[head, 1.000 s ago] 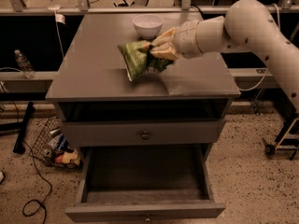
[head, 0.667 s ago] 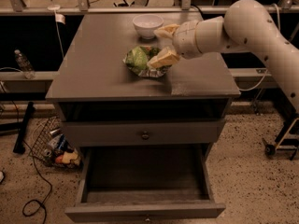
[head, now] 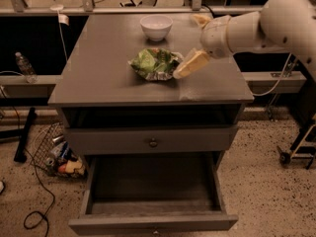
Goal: Pick green jalapeno chip bag from middle drawer and place on counter
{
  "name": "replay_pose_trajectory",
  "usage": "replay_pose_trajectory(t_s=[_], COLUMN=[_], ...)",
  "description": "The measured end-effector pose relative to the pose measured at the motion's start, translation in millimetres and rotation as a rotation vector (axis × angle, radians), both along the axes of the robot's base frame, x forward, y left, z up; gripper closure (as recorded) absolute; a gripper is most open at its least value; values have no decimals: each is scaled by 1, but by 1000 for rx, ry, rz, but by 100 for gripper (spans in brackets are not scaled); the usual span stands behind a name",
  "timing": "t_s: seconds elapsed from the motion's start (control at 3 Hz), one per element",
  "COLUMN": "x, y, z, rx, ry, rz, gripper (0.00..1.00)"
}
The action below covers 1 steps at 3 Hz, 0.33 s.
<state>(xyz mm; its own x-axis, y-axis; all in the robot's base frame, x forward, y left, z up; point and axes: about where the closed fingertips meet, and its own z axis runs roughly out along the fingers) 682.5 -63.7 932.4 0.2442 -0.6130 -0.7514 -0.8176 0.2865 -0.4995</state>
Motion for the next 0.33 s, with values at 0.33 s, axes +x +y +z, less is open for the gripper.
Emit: replay_pose_trajectory(t_s=[0.33], x=[-8], y=[-60], z=[2], rx=[48], ry=[38], rz=[-138], gripper=[0])
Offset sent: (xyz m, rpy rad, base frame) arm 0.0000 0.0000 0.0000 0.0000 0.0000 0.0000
